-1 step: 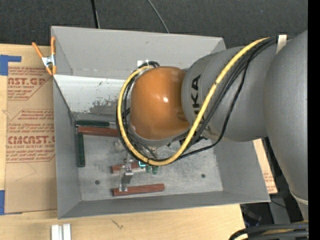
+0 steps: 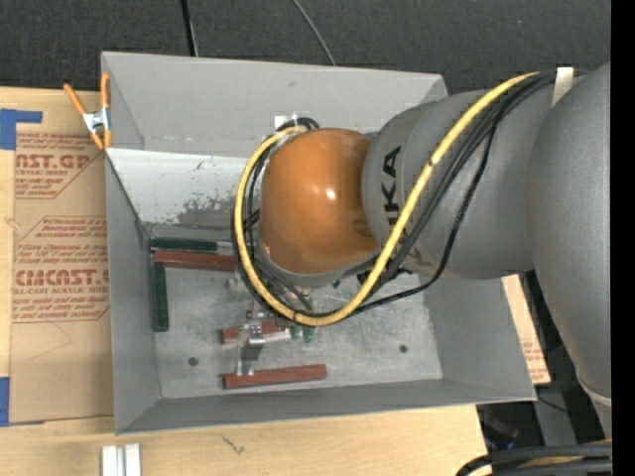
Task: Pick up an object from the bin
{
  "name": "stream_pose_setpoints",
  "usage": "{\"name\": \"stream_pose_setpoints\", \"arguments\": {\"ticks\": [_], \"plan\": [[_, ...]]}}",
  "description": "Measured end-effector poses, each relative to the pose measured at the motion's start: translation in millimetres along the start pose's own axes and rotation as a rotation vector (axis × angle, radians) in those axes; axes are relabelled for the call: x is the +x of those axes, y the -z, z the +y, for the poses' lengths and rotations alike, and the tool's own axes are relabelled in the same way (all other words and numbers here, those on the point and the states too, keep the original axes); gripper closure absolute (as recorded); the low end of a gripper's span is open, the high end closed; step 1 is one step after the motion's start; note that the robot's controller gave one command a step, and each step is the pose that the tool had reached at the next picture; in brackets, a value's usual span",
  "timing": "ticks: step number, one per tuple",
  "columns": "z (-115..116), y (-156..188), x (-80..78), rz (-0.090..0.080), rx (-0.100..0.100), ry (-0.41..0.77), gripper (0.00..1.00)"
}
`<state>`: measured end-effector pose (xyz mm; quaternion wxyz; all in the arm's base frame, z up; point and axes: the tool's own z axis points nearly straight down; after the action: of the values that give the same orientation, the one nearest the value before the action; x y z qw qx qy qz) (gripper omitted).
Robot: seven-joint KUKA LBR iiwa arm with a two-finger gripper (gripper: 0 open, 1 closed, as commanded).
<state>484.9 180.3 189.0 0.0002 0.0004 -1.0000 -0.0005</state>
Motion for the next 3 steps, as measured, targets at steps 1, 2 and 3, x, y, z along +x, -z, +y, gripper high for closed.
{"name": "stream_pose_setpoints", "arguments": {"ticks": [1, 2, 3], "plan": [[-18.7, -54.2, -10.6, -0.007, -0.002, -0.018, 0.00], [-40.5, -110.7, -15.1, 0.022, -0.005, -0.036, 1.00], [-40.5, -110.6, -15.1, 0.022, -0.005, -0.036, 1.00]]}}
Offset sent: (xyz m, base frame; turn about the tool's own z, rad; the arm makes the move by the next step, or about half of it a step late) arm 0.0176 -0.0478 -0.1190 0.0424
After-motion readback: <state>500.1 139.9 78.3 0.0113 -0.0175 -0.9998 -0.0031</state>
